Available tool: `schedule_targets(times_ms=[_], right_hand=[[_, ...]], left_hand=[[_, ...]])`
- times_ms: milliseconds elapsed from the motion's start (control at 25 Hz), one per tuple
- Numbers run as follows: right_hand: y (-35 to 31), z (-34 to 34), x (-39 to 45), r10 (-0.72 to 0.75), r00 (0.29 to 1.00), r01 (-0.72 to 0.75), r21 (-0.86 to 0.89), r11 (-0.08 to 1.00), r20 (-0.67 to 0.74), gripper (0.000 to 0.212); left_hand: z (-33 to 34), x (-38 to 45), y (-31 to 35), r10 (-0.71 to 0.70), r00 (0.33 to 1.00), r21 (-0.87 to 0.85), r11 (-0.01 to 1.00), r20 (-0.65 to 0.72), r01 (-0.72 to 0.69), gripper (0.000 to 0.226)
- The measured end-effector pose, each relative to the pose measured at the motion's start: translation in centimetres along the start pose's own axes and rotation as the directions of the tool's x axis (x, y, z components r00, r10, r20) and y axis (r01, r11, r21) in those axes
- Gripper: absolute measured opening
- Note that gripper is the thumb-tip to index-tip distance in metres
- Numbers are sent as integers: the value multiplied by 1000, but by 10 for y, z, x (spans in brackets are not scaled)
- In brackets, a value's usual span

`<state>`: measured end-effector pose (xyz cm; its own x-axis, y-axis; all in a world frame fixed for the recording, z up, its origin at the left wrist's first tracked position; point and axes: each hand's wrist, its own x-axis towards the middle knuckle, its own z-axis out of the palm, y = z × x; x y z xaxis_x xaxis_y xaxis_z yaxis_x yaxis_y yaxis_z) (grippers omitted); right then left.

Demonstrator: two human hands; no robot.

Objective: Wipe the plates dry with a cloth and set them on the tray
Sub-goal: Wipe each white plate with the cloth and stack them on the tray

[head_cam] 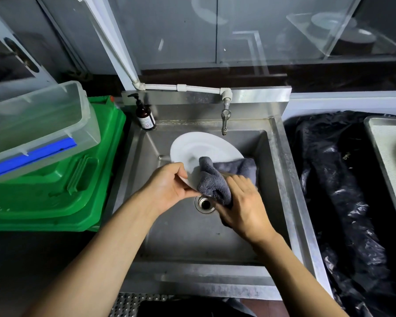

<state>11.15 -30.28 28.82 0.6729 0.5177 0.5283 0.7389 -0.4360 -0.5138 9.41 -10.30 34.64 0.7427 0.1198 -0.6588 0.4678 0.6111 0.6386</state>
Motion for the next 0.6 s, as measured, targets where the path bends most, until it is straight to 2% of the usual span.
schedule_targets(times_ms=[80, 160, 200, 240, 320, 400, 520, 600], right_hand=[[3, -1, 3, 22, 999, -22, -20, 1000, -26, 28], [2, 1, 4, 231, 973, -231, 121, 965, 10, 22], [-1, 2, 5, 371, 928, -371, 209, 905, 38, 22], [-3, 4, 5, 496, 867, -490, 294, 821, 59, 26], [0, 7, 3, 678, 734, -616, 467, 635, 47, 23], [7, 6, 2, 798, 601, -665, 583, 467, 47, 16], [16, -1, -2, 903, 393, -705, 687, 174, 175, 16], [18, -6, -1, 928, 259, -669, 743, -28, 268, 25]], left_hand=[[3, 0, 2, -8, 1000, 9, 1000, 7, 8, 41], [7, 1, 3, -29, 1000, 68, 997, -3, 29, 27], [8, 1, 3, -58, 998, 104, 993, 3, 57, 32], [7, 2, 2, -88, 996, 128, 988, 6, 87, 40], [1, 3, -3, -94, 995, 166, 981, -26, 97, 40], [-11, 6, -13, -37, 992, 264, 962, -119, 67, 26], [-27, 12, -35, 52, 960, 460, 884, -277, 85, 6], [-32, 13, -49, 39, 944, 518, 843, -328, 146, 18]])
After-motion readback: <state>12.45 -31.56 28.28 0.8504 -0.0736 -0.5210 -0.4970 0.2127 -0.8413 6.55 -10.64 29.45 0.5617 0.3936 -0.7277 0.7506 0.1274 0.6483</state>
